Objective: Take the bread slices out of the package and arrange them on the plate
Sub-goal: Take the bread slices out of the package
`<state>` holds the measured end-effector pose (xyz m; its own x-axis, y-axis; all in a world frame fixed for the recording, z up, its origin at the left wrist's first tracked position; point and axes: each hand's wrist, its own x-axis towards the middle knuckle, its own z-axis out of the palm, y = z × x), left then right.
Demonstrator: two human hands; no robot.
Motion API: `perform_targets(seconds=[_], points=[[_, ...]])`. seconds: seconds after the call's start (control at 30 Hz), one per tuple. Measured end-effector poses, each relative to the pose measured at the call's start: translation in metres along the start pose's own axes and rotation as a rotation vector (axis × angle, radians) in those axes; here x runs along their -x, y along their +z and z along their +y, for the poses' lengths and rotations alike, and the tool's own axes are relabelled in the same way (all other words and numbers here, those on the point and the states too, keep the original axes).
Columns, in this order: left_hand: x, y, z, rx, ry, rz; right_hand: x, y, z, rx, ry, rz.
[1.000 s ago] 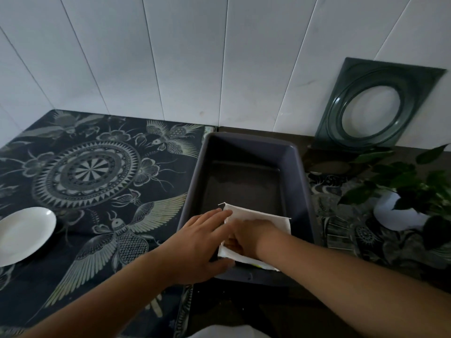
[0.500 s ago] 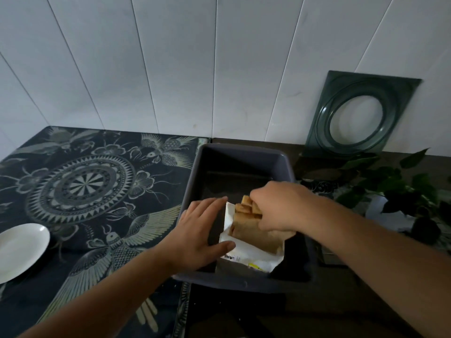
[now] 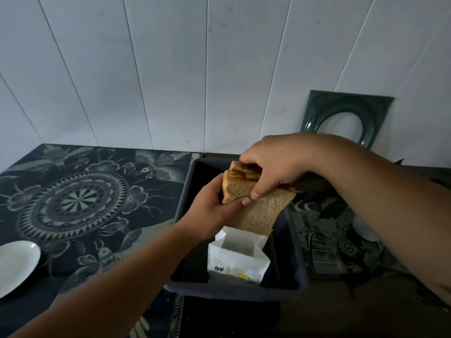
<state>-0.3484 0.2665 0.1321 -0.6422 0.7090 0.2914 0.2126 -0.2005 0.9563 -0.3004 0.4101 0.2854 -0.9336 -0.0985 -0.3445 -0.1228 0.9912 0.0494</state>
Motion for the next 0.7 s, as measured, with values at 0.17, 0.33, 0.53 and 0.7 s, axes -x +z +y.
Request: perform_targets(seconds=[0.17, 0.33, 0.53, 0.7], points=[[0.016, 0.003, 0.003, 0.298, -0.120, 0.085, 0.026, 0.042, 0.010, -0.536, 0.102, 0.417], [0.050, -0.003, -0.002, 0.580, -0.399, 0.093, 0.038, 0.150, -0.029, -1.406, 0.177, 0.819], [0.091, -0.001, -0.011, 0.492, -0.591, 0.130, 0.030, 0.198, -0.065, -1.724, 0.259, 0.582], [0.103, 0.012, -0.010, 0.223, -0.550, 0.206, 0.031, 0.211, -0.080, -1.687, 0.338, 0.478]])
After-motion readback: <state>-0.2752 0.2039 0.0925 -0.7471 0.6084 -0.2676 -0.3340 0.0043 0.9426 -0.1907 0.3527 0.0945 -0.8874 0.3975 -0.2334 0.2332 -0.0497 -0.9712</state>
